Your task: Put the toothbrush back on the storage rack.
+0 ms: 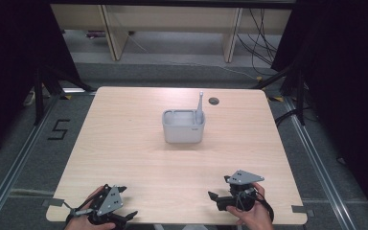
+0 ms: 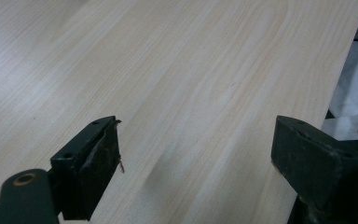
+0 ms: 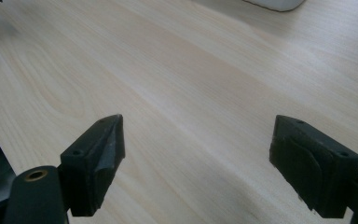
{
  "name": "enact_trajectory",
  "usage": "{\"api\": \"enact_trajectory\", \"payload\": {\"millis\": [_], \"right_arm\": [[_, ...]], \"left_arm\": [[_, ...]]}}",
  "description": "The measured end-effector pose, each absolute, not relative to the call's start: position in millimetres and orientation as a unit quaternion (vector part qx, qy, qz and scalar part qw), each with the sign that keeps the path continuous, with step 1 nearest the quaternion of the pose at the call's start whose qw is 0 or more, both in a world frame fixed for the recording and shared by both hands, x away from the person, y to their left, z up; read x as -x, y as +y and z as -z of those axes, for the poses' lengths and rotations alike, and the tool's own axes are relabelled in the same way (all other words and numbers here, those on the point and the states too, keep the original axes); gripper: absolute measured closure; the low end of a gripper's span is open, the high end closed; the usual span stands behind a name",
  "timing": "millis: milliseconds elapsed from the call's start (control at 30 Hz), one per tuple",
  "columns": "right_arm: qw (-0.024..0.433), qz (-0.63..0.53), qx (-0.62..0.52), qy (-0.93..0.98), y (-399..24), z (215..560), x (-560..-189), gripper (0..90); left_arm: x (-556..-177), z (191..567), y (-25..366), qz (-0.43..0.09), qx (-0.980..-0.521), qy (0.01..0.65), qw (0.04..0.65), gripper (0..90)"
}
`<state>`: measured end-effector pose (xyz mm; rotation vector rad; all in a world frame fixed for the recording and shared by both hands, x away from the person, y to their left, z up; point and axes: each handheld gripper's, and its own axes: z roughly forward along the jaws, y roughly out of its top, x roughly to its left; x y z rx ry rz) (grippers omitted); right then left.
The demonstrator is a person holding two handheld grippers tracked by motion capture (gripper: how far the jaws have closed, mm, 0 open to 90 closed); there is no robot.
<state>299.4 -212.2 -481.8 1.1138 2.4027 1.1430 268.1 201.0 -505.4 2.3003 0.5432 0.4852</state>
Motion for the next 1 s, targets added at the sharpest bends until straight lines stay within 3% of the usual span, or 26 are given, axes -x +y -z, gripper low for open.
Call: {"api": "enact_trajectory", "payload": {"millis": [1000], "right_arm": [[0.134, -0.392, -0.377, 0.828, -212.3, 484.3, -299.6, 18.5]], "left_arm": [[-268.7, 505.1, 201.6, -0.189, -0.893, 0.207, 0.351, 14.8]]}}
